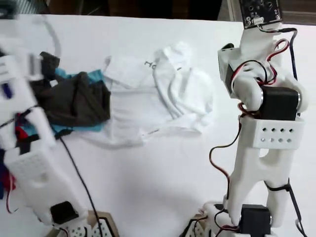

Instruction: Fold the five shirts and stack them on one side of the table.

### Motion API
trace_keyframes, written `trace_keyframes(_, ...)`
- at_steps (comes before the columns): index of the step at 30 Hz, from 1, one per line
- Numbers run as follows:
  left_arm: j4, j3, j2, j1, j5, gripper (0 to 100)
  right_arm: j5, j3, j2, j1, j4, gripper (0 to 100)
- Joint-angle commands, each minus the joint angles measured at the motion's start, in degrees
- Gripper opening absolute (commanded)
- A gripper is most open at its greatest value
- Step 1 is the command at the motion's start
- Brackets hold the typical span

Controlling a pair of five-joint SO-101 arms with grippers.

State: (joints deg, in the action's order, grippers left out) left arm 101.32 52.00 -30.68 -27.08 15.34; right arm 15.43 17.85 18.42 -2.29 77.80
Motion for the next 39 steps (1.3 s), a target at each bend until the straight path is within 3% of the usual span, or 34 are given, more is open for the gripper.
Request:
trace_keyframes(1,-3.2,-14.3,3.9,5.7,-0.7,31,0.0,0.3,0.0,0.0,-0.6,24.1)
trace_keyframes(5,-13.7,-28.9,3.9,6.3,-0.4,31,0.0,0.3,0.0,0.0,-0.6,24.1)
trace_keyframes(12,-26.4,-43.6,3.9,-0.5,2.3,31,0.0,0.3,0.0,0.0,-0.6,24.1)
trace_keyframes(16,-28.7,-48.0,3.9,-9.0,12.7,26,0.0,0.3,0.1,0.0,-0.6,24.1)
trace_keyframes(20,-29.6,-47.3,3.9,-19.5,24.4,1,0.0,0.3,0.5,0.0,-0.5,24.1)
trace_keyframes(22,-30.7,-45.8,4.1,-25.1,26.6,5,0.0,0.3,0.5,0.0,-0.5,24.1)
trace_keyframes(25,-31.4,-39.9,4.2,-32.8,26.9,3,0.0,0.3,0.5,0.0,-0.5,24.1)
trace_keyframes(28,-30.6,-32.7,4.5,-38.2,25.2,3,0.0,0.3,0.2,-0.1,-0.5,24.1)
trace_keyframes(32,-21.9,-21.6,4.5,-40.4,18.2,3,-0.3,0.2,0.0,-0.4,-0.4,24.1)
trace_keyframes(36,-9.2,-11.1,4.3,-37.6,11.8,3,-0.5,-1.1,0.0,-1.5,-0.7,24.1)
trace_keyframes(39,1.0,-5.6,4.4,-32.4,11.4,7,-0.5,-3.1,0.0,-5.6,-0.7,24.1)
